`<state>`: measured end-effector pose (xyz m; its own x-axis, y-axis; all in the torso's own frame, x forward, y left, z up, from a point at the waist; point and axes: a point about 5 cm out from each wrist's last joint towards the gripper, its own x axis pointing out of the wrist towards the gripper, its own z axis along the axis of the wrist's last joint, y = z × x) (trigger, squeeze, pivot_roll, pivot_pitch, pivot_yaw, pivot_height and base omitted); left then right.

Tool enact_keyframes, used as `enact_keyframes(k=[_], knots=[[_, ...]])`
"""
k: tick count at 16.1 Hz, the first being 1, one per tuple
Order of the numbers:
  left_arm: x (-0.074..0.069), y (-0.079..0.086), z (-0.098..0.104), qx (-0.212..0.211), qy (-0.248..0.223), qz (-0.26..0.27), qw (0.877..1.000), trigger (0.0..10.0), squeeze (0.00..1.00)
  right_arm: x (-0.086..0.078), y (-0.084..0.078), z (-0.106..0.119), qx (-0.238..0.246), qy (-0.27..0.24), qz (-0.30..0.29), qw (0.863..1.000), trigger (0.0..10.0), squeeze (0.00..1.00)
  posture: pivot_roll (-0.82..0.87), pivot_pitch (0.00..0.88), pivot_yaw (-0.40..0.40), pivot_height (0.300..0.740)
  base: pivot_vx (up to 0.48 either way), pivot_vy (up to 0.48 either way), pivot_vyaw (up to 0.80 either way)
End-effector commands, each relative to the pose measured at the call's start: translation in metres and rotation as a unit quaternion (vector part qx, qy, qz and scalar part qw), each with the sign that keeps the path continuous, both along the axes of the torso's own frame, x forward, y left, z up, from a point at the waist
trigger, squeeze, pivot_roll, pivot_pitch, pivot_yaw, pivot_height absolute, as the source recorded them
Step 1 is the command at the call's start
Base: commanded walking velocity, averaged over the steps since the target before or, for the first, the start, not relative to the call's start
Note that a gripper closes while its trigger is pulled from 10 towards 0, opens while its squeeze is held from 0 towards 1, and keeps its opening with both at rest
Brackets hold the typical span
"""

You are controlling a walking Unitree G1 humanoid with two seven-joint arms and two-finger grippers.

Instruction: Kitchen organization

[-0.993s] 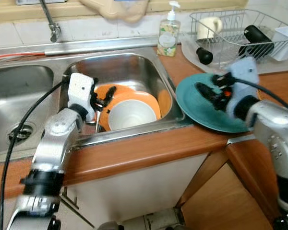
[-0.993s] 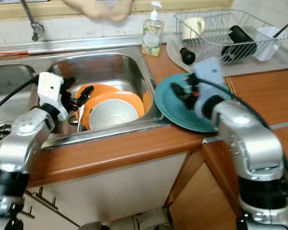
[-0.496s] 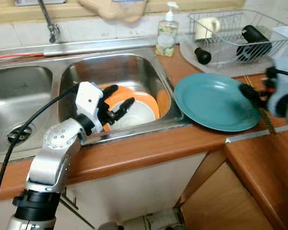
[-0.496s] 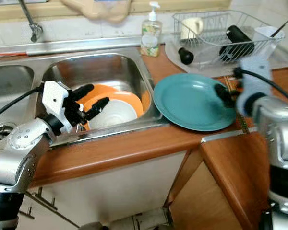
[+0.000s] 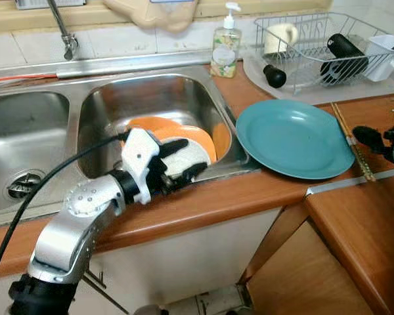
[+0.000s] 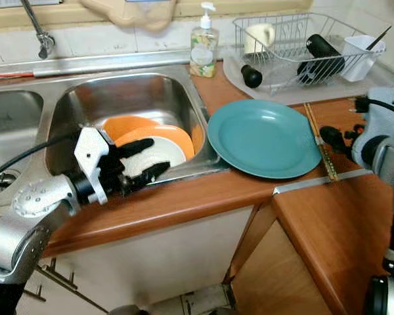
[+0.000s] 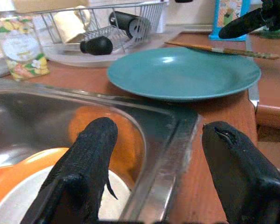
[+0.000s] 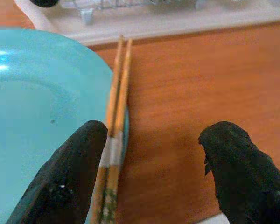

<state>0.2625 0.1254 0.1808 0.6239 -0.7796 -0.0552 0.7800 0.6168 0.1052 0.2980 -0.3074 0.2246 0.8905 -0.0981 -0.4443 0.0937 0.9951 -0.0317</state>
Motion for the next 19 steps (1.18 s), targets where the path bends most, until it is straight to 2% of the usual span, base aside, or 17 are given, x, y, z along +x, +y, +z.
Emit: enact_keyframes(k=[1, 5, 6, 7, 8, 11, 12, 13, 19], knots=[[-0.002, -0.001, 0.003, 0.003, -0.001, -0.008, 1.0, 10.0, 0.0, 0.001, 0.0, 0.004, 0.022, -0.008, 0.003, 1.0, 10.0, 0.0, -0.09, 0.0, -0.006, 0.74, 0.0, 0.0, 0.0], [-0.003, -0.001, 0.004, 0.006, 0.005, -0.011, 1.0, 10.0, 0.0, 0.0, 0.007, -0.003, 0.061, 0.005, 0.032, 0.998, 10.0, 0.0, -0.09, 0.0, -0.005, 0.74, 0.0, 0.0, 0.0], [-0.003, -0.001, 0.003, 0.006, 0.005, -0.011, 1.0, 10.0, 0.0, 0.0, 0.008, -0.005, 0.065, 0.01, 0.037, 0.997, 9.1, 0.0, -0.09, 0.0, -0.005, 0.74, 0.0, 0.0, 0.0], [-0.003, -0.001, 0.003, 0.007, 0.005, -0.01, 1.0, 10.0, 0.0, -0.001, 0.009, -0.008, 0.07, 0.016, 0.04, 0.997, 7.6, 0.0, -0.09, 0.0, -0.005, 0.74, 0.0, 0.0, 0.0], [-0.003, -0.001, 0.003, 0.008, 0.006, -0.009, 1.0, 10.0, 0.0, -0.001, 0.011, -0.011, 0.074, 0.023, 0.042, 0.996, 5.4, 0.0, -0.09, 0.0, -0.005, 0.74, 0.0, 0.0, 0.0], [-0.003, -0.001, 0.003, 0.01, 0.006, -0.007, 1.0, 10.0, 0.0, -0.001, 0.013, -0.017, 0.08, 0.034, 0.047, 0.995, 1.5, 0.0, -0.09, 0.0, -0.01, 0.74, 0.0, 0.0, 0.0], [-0.003, -0.001, 0.003, 0.01, 0.006, -0.004, 1.0, 10.0, 0.0, -0.001, 0.013, -0.019, 0.082, 0.038, 0.046, 0.995, 0.6, 0.0, -0.09, 0.0, -0.011, 0.74, 0.0, 0.0, 0.0], [-0.003, -0.001, 0.003, 0.01, 0.006, -0.003, 1.0, 10.0, 0.0, -0.001, 0.013, -0.019, 0.082, 0.039, 0.046, 0.995, 0.1, 0.0, -0.09, 0.0, -0.011, 0.74, 0.0, 0.0, 0.0], [-0.002, -0.001, 0.003, 0.013, 0.006, -0.003, 1.0, 10.0, 0.0, -0.003, 0.014, -0.023, 0.083, 0.052, 0.048, 0.994, 0.0, 0.0, -0.09, 0.0, -0.012, 0.74, 0.0, 0.0, 0.0]])
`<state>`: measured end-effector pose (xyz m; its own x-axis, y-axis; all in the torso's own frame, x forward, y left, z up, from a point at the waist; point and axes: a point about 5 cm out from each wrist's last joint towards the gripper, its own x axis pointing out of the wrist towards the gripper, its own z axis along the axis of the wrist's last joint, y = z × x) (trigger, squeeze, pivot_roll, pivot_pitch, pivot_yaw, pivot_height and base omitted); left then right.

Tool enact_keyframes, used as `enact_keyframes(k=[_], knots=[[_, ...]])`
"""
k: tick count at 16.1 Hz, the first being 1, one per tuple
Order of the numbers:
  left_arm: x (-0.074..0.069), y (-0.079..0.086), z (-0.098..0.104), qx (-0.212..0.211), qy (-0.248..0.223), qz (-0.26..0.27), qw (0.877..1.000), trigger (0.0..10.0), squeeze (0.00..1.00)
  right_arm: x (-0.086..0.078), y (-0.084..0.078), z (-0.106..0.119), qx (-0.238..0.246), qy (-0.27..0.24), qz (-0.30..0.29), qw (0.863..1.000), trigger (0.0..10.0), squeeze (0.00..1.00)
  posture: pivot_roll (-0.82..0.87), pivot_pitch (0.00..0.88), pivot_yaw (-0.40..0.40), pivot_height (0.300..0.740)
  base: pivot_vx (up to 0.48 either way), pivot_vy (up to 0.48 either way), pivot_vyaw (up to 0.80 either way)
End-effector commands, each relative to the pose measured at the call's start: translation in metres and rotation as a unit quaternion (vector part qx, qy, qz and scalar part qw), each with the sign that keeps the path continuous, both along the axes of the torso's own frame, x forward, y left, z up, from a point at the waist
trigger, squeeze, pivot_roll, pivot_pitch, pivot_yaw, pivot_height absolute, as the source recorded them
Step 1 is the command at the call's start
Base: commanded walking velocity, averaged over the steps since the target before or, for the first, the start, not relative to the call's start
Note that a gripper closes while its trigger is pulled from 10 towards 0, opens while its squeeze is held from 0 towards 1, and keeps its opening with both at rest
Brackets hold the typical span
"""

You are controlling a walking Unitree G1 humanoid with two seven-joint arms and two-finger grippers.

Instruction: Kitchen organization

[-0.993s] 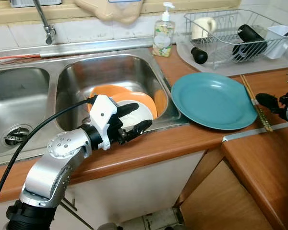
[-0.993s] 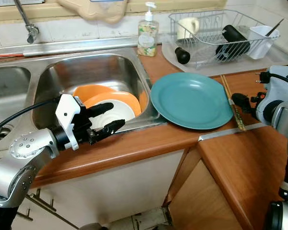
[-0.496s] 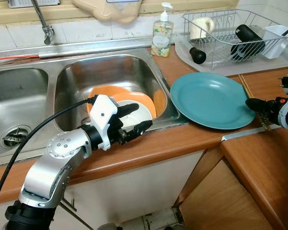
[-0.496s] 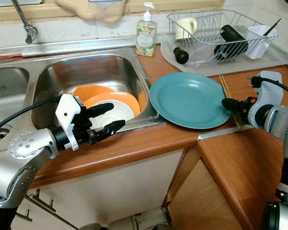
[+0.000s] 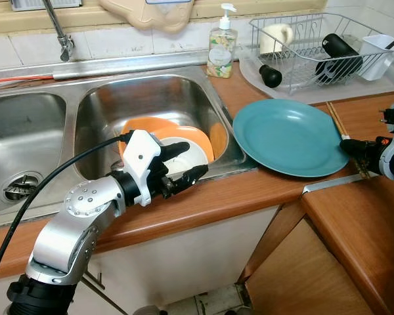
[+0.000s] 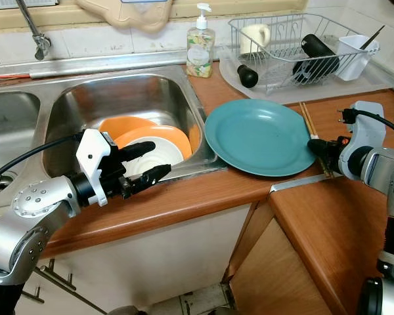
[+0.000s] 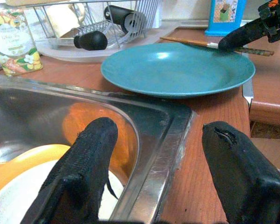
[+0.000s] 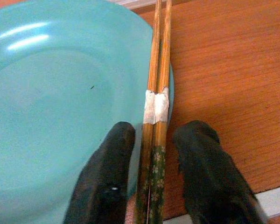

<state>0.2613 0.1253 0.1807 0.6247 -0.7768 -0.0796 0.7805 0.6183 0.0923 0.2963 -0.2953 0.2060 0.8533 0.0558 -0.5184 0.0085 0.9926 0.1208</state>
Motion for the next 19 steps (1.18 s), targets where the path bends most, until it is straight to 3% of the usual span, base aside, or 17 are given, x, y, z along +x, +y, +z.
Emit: enact_keyframes(k=[1, 12, 17, 19], knots=[[0.0, -0.001, 0.004, 0.008, -0.006, -0.005, 1.0, 10.0, 0.0, -0.002, 0.002, -0.005, 0.004, 0.013, 0.005, 1.0, 0.0, 0.0, -0.09, 0.0, -0.012, 0.74, 0.0, 0.0, 0.0], [0.002, -0.001, 0.005, 0.011, -0.009, -0.002, 1.0, 10.0, 0.0, 0.001, 0.0, 0.0, -0.002, -0.001, 0.0, 1.0, 0.1, 0.0, -0.08, 0.0, -0.014, 0.74, 0.0, 0.0, 0.0], [0.002, 0.001, 0.006, 0.014, -0.011, -0.001, 1.0, 10.0, 0.0, 0.004, -0.006, 0.014, -0.004, -0.062, -0.013, 0.998, 0.0, 0.0, -0.08, 0.0, -0.011, 0.74, 0.0, 0.0, 0.0], [0.003, 0.003, 0.007, 0.015, -0.013, 0.002, 1.0, 10.0, 0.0, 0.009, -0.004, 0.029, -0.019, -0.135, -0.002, 0.991, 0.0, 0.0, -0.08, 0.0, -0.011, 0.74, 0.0, 0.0, 0.0]])
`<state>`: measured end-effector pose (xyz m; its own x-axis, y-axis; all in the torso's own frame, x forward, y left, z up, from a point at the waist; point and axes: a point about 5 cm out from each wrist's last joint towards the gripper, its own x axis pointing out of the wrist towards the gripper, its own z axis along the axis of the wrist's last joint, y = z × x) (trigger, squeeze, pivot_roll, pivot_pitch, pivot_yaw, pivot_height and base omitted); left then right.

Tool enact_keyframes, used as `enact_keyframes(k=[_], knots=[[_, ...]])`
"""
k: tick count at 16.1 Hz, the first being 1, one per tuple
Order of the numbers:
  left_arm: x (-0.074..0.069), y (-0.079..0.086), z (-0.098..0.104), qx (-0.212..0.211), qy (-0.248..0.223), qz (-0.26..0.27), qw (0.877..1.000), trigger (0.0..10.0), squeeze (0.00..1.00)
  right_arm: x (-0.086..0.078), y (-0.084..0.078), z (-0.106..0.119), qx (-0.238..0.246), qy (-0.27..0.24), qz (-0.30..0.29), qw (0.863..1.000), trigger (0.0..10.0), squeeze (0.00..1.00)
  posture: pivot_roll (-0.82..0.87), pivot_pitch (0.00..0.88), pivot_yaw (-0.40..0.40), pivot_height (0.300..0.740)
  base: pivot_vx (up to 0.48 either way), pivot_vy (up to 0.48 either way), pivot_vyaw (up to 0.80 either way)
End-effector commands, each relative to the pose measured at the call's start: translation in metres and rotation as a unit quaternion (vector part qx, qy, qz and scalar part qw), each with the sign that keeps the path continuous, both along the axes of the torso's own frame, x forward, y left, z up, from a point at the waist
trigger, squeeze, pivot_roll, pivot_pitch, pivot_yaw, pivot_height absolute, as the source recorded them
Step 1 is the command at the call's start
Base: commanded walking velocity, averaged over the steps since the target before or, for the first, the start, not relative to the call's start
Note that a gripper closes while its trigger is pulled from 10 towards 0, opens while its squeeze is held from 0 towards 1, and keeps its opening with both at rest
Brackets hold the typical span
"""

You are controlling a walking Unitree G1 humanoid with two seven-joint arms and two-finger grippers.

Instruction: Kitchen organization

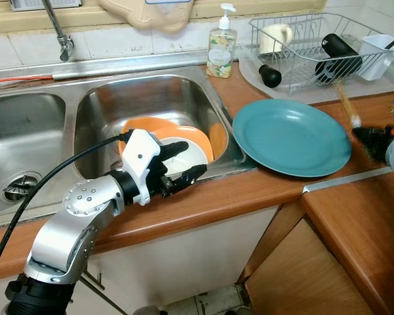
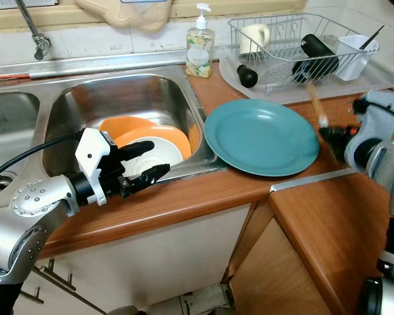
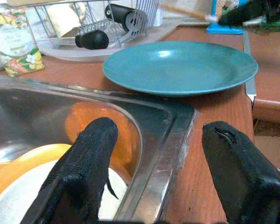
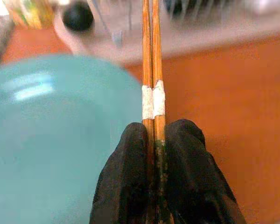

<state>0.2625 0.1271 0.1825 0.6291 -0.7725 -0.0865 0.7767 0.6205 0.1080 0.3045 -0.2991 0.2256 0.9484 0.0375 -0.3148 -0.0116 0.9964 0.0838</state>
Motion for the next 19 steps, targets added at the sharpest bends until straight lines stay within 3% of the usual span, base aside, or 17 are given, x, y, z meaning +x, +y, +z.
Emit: enact_keyframes(k=[1, 4, 9, 11, 12, 14, 17, 18, 19], knots=[[0.003, 0.001, 0.007, 0.004, -0.014, 0.005, 1.0, 10.0, 0.0, 0.002, 0.009, 0.019, -0.012, -0.07, 0.034, 0.997, 0.0, 0.0, -0.08, 0.0, -0.011, 0.74, 0.0, 0.0, 0.0], [0.008, -0.003, 0.014, -0.032, -0.01, 0.009, 0.999, 10.0, 0.0, -0.002, 0.064, 0.032, -0.004, -0.138, 0.184, 0.973, 0.0, 0.0, -0.07, 0.0, -0.014, 0.74, 0.0, 0.0, 0.0], [0.019, -0.013, 0.028, -0.111, -0.002, 0.001, 0.994, 10.0, 0.0, -0.016, 0.137, 0.013, -0.005, -0.156, 0.317, 0.936, 0.0, 0.0, -0.06, 0.0, -0.015, 0.74, 0.0, 0.0, 0.0], [0.023, -0.016, 0.034, -0.16, 0.009, 0.007, 0.987, 10.0, 0.0, -0.023, 0.153, 0.008, -0.007, -0.159, 0.342, 0.926, 0.0, 0.0, -0.06, 0.0, -0.007, 0.74, 0.0, 0.0, 0.0], [0.027, -0.018, 0.036, -0.21, 0.028, 0.011, 0.977, 10.0, 0.0, -0.029, 0.167, 0.006, 0.003, -0.167, 0.367, 0.915, 0.0, 0.0, -0.06, 0.0, -0.003, 0.74, 0.0, 0.0, 0.0], [0.028, -0.019, 0.035, -0.244, 0.049, 0.008, 0.969, 10.0, 0.0, -0.033, 0.174, 0.006, 0.013, -0.172, 0.379, 0.909, 0.0, 0.0, -0.06, 0.0, -0.003, 0.74, 0.0, 0.0, 0.0], [0.027, -0.029, 0.032, -0.327, 0.103, -0.029, 0.939, 9.6, 0.0, -0.041, 0.191, 0.003, 0.026, -0.179, 0.406, 0.896, 0.0, 0.0, -0.06, 0.0, 0.001, 0.74, 0.0, 0.0, 0.0], [0.027, -0.03, 0.033, -0.334, 0.108, -0.032, 0.936, 8.3, 0.0, -0.042, 0.193, 0.003, 0.028, -0.181, 0.409, 0.894, 0.0, 0.0, -0.06, 0.0, 0.007, 0.74, 0.0, 0.0, 0.0], [0.029, -0.03, 0.032, -0.343, 0.114, -0.03, 0.932, 0.0, 0.0, -0.044, 0.198, 0.004, 0.037, -0.185, 0.417, 0.889, 0.0, 0.0, -0.06, 0.0, 0.011, 0.74, 0.0, 0.0, 0.0]])
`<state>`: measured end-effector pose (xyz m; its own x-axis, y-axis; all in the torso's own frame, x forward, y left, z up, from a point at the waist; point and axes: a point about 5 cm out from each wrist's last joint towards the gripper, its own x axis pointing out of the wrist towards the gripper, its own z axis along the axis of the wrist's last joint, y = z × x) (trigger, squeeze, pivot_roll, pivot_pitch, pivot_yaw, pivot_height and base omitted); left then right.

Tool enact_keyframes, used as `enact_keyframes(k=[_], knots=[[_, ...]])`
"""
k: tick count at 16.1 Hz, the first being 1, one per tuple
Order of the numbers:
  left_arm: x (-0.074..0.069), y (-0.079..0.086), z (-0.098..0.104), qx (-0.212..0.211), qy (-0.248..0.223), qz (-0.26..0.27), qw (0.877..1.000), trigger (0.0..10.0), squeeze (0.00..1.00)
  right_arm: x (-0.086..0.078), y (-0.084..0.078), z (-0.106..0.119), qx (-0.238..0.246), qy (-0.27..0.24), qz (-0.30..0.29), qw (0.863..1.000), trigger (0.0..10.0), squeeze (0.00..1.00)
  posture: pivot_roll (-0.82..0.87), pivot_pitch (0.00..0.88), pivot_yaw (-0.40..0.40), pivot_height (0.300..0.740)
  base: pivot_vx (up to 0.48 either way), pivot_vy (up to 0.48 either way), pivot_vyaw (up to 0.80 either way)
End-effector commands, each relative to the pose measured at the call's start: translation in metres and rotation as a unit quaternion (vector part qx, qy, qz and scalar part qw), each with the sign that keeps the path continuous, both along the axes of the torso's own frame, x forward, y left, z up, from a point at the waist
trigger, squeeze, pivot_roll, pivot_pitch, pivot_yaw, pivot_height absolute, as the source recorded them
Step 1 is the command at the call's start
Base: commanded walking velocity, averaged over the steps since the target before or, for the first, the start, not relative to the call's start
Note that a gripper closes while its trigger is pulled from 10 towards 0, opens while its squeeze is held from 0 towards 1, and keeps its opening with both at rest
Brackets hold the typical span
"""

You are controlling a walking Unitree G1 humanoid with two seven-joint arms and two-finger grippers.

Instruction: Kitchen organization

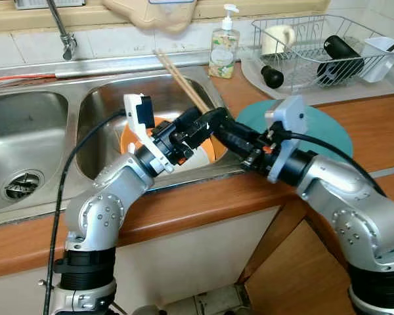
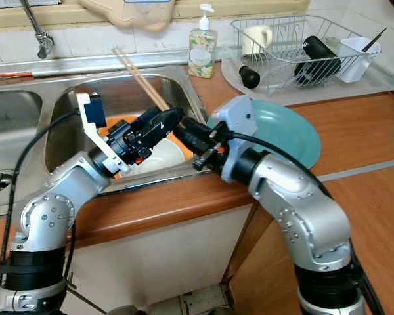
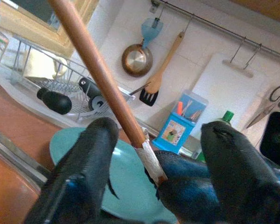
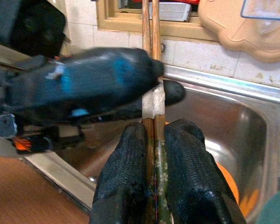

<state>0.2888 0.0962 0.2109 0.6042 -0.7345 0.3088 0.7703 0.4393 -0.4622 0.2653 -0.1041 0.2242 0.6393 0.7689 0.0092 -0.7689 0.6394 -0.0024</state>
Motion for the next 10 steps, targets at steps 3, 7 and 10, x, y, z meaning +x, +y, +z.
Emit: enact_keyframes(k=[3, 7, 10], knots=[[0.0056, 0.0043, 0.006, -0.047, 0.012, 0.001, 0.999, 0.0, 0.0, -0.0091, 0.0081, 0.0046, 0.015, -0.017, 0.024, 0.999, 0.0, 0.0, -0.06, 0.0, 0.012, 0.74, 0.0, 0.0, 0.0], [0.0048, 0.0066, 0.009, -0.089, 0.016, -0.009, 0.996, 0.0, 0.0, -0.008, 0.0088, 0.0019, 0.01, -0.015, 0.014, 1.0, 0.0, 0.0, -0.06, 0.0, 0.018, 0.74, 0.0, 0.0, 0.0], [0.0039, 0.0077, 0.009, -0.097, 0.017, -0.019, 0.995, 0.0, 0.0, -0.0076, 0.0061, -0.0007, 0.001, -0.015, 0.007, 1.0, 0.0, 0.0, -0.07, 0.0, 0.03, 0.74, 0.0, 0.0, 0.0]])
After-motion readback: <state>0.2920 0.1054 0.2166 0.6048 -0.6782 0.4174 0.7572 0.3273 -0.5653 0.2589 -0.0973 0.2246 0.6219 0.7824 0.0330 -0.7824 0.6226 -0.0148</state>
